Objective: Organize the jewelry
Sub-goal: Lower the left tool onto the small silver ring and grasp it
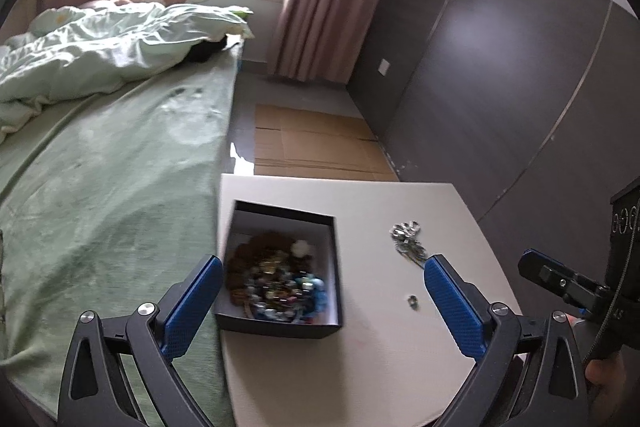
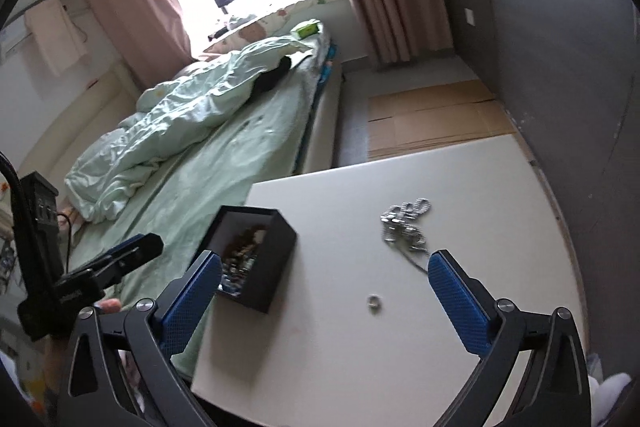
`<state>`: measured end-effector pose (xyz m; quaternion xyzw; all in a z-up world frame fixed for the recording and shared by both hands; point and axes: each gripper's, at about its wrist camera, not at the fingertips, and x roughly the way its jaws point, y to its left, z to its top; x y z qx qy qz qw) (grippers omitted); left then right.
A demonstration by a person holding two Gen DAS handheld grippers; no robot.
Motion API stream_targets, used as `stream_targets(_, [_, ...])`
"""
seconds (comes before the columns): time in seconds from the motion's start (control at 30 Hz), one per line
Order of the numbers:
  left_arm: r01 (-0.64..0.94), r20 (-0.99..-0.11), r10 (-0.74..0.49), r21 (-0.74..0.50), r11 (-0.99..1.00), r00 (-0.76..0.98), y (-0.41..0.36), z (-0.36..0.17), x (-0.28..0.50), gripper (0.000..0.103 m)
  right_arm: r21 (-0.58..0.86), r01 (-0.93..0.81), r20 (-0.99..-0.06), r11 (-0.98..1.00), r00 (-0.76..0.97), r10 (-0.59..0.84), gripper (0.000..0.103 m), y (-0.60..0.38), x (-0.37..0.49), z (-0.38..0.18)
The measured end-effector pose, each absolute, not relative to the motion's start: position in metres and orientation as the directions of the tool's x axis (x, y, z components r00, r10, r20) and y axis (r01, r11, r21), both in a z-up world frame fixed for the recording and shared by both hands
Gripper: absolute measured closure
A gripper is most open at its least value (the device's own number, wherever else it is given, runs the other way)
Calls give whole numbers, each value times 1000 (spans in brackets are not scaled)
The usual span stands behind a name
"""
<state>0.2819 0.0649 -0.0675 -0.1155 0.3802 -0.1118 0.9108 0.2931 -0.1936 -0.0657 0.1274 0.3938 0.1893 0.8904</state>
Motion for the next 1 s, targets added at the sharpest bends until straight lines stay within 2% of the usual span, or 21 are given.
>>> stream_targets(0.63, [283, -710, -352, -219, 934, 610, -32, -83, 284, 4, 424, -141, -628, 895, 666, 402, 0, -294, 263, -87])
stream_targets(0.73, [316, -721, -355, -196, 928, 596, -47, -91, 286, 11, 420, -127, -632, 898, 670, 390, 0, -302, 261, -91])
stream_targets(0.8, [339, -738, -354, -179, 923, 575, -56, -99, 288, 22, 419, -117, -635, 900, 671, 383, 0, -308, 260, -95])
stream_targets(1.0, [377, -781, -343, -149, 914, 522, -72, -123, 295, 37, 409, -95, -635, 907, 685, 358, 0, -324, 257, -103])
